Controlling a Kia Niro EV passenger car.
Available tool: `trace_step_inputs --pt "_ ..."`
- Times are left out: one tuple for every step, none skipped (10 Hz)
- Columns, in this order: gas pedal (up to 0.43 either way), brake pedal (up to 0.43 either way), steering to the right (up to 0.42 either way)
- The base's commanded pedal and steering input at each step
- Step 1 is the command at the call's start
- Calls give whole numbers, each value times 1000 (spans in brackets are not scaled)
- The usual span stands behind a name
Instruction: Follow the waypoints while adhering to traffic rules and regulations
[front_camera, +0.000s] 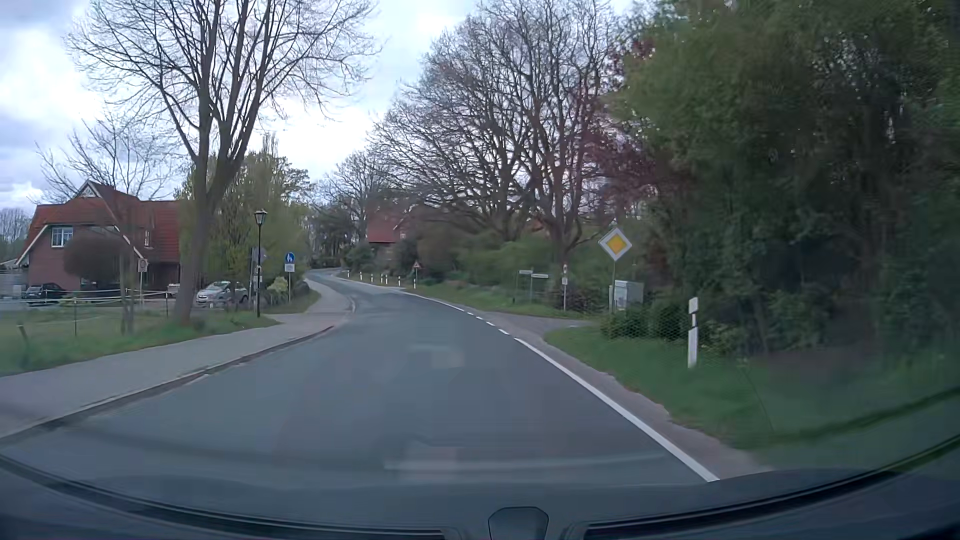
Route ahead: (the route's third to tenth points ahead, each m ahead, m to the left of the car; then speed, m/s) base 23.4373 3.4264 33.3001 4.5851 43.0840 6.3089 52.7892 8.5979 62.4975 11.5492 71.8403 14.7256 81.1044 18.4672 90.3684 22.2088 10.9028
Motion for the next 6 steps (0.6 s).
trace_step_inputs --pt "8 0 -14" --pt "8 0 -15" --pt "8 0 -18" --pt "8 0 -21" --pt "8 0 -23" --pt "8 0 -24"
